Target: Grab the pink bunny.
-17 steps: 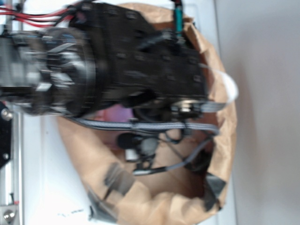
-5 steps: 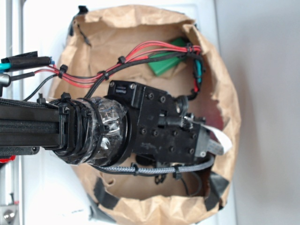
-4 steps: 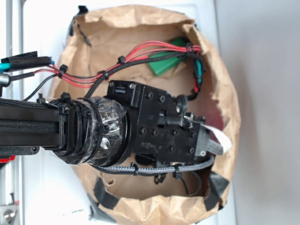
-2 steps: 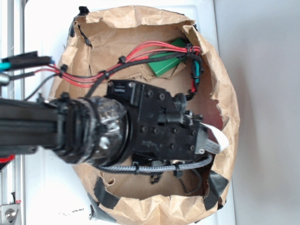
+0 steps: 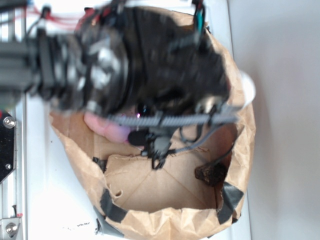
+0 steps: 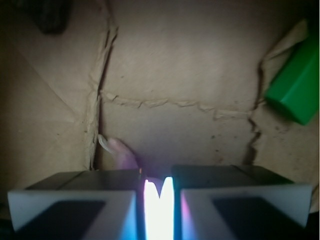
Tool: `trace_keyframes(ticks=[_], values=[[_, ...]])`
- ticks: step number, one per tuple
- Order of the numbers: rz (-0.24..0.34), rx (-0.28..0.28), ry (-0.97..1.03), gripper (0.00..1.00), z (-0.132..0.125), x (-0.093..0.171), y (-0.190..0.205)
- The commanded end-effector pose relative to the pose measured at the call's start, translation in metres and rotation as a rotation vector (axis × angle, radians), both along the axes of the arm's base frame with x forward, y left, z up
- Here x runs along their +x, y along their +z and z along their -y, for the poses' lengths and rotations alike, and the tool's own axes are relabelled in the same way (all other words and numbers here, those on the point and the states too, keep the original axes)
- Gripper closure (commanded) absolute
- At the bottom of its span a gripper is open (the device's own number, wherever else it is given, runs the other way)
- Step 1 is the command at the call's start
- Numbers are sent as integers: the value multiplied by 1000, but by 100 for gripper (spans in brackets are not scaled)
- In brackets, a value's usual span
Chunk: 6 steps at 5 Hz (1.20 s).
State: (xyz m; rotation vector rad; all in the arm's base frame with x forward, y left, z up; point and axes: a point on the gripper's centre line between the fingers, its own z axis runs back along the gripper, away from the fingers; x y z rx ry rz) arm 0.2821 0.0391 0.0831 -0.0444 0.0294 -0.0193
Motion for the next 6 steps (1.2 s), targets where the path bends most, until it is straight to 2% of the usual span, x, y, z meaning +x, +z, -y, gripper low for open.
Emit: trace_keyframes(ticks=[1, 2, 4, 6], values=[[64, -8, 9, 100, -13, 8, 26], [61, -4, -36, 0, -10, 3, 20], [106, 61, -146, 0, 9, -18, -7], [50, 145, -211, 0, 11, -30, -24]])
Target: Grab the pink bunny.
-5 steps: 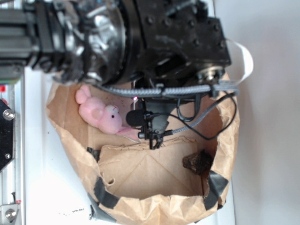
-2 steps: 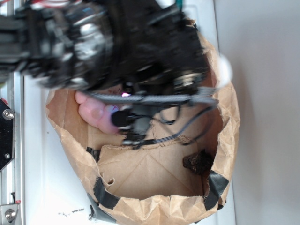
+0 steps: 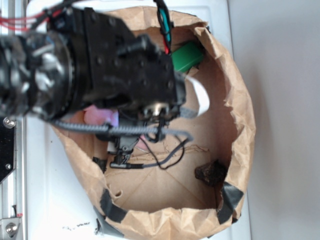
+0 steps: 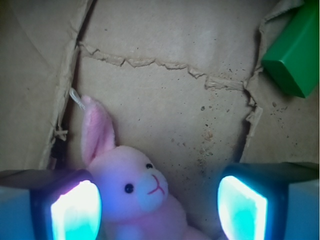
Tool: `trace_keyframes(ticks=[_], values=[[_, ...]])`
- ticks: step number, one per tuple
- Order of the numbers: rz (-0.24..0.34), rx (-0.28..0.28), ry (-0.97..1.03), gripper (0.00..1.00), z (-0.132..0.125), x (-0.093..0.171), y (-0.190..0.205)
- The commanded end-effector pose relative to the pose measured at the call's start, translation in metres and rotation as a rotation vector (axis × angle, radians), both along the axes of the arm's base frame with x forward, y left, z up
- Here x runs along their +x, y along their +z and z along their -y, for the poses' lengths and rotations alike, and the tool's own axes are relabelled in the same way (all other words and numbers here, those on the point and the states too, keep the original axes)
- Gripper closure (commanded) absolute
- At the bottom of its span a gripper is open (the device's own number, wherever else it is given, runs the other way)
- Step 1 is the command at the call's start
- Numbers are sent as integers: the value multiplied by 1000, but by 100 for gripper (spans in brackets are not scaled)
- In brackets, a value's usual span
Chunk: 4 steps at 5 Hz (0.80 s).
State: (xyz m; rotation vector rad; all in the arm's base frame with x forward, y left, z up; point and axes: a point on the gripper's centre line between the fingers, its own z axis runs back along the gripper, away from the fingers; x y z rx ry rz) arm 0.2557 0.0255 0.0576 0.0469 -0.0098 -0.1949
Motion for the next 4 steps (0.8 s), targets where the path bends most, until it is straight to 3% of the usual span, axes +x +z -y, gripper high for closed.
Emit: trace_keyframes(ticks=[1, 2, 4], values=[[12, 72, -59, 0, 1, -9, -2], [8, 72, -88, 0, 3, -17, -2], [32, 129, -124, 0, 17, -28, -26]])
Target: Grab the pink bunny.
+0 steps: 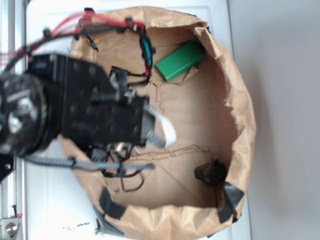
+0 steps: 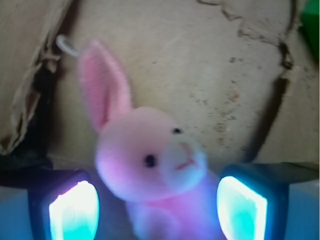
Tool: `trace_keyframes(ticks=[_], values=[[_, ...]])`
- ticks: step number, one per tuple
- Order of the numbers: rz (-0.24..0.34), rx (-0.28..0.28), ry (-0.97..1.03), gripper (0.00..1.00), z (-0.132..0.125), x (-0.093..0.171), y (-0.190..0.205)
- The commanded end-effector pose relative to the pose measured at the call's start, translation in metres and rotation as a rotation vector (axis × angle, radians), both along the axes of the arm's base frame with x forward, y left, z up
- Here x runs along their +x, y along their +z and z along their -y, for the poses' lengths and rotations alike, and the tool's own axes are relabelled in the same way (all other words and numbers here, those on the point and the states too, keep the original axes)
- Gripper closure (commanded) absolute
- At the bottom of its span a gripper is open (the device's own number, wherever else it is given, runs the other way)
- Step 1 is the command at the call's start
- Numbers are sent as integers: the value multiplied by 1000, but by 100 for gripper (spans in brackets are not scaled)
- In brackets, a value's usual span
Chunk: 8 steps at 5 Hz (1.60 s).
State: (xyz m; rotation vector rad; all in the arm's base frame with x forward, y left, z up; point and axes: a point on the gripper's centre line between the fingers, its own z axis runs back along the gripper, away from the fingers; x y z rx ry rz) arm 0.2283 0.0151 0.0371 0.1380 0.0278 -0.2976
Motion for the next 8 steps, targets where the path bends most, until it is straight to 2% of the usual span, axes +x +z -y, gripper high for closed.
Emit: trace_keyframes(ticks=[1, 3, 4, 7, 8], values=[[67, 27, -24, 0, 12, -1, -7], [68, 14, 10, 0, 12, 10, -6], [67, 7, 41, 100, 11, 10, -6], [86, -26, 82, 100, 9, 14, 3], [73, -95, 97, 100, 5, 16, 32]])
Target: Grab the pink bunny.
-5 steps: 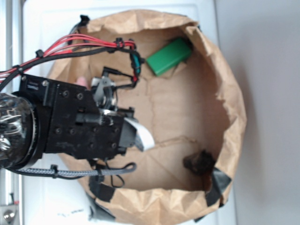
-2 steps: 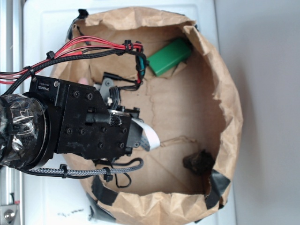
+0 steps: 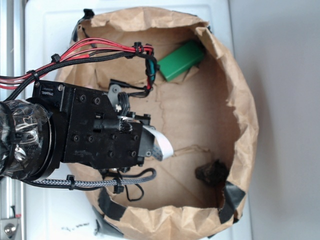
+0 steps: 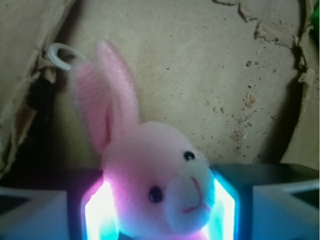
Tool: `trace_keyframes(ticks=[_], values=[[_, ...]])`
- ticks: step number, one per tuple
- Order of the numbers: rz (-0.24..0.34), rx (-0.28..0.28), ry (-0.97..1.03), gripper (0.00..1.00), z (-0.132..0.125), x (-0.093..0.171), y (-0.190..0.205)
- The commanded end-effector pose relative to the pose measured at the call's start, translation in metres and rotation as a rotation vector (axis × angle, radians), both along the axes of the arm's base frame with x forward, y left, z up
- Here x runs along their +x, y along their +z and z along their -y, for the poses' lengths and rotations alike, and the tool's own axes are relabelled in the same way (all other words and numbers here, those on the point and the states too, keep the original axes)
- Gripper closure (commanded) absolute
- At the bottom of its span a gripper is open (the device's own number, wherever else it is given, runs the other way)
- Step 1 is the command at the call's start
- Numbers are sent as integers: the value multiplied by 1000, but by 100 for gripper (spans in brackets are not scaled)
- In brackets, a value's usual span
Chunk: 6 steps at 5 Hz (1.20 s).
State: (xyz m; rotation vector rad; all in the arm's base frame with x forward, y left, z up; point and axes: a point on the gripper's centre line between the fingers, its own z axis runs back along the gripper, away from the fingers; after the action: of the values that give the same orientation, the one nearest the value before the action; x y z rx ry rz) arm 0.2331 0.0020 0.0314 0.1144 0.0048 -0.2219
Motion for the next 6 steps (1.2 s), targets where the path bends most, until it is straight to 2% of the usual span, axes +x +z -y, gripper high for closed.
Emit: trace_keyframes(ticks=[1, 2, 3, 4, 5, 6], values=[[56, -144, 56, 100, -12, 12, 72], [70, -206, 132, 100, -28, 23, 106], [46, -288, 170, 100, -43, 34, 127], [61, -336, 166, 100, -46, 35, 142], [117, -300, 178, 100, -44, 33, 151], [229, -268, 244, 100, -40, 29, 152]])
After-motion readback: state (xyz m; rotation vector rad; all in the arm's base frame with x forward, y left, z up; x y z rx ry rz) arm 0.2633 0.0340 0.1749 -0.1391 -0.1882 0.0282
